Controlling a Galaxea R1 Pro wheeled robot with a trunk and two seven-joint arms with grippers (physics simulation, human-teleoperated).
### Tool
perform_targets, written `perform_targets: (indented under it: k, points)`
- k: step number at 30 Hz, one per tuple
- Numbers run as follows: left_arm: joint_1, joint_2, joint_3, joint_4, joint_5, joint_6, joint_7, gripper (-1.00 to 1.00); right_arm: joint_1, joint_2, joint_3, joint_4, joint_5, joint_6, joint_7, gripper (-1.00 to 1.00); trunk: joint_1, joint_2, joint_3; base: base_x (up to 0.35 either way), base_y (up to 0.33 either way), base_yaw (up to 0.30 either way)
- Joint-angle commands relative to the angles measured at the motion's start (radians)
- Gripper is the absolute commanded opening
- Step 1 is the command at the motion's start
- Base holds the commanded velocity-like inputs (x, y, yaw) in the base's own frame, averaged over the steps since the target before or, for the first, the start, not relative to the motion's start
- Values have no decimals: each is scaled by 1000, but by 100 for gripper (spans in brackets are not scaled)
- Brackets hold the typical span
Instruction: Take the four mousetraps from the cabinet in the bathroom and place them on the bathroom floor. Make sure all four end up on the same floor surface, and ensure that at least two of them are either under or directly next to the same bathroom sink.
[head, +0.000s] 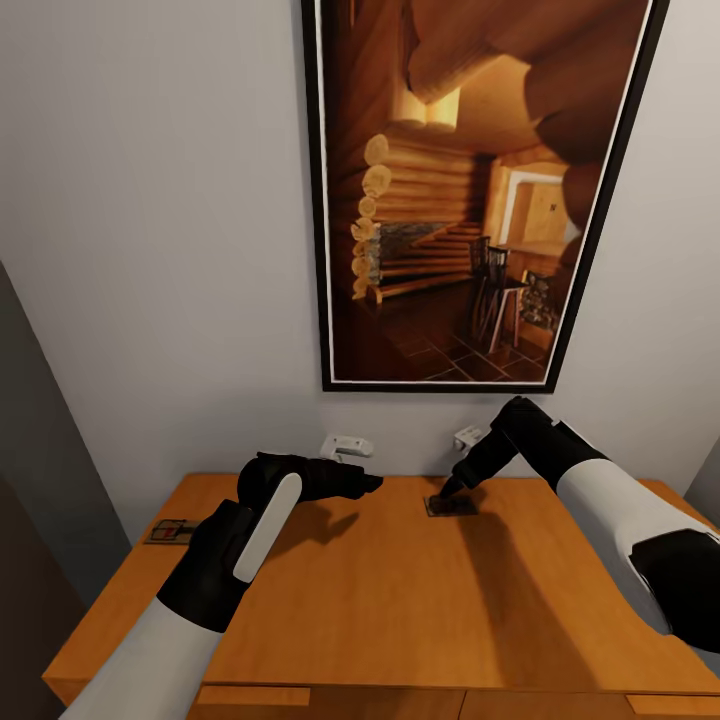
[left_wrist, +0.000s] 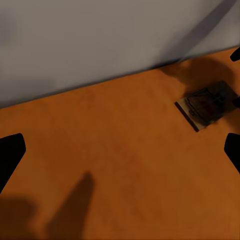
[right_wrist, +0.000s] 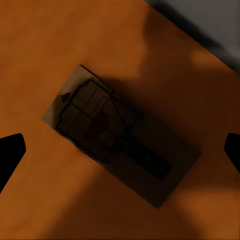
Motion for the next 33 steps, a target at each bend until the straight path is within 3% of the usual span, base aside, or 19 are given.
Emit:
perform_targets:
  k: [1,30,33]
  points:
    - [-1,0,0,-1,7,3,7,100,-1,-1,3,-2,8,4,9,100,4,-8,-5,0,0,0]
    - [-1,0,0,-1,6,2,7,100,-1,1,3,-3,8,3,8,100,8,-15,-8,0,0,0]
    - [-1,0,0,-1,6,2,7,100,-1,1,3,-3,8,3,8,100,19,-36,-17,0,0,0]
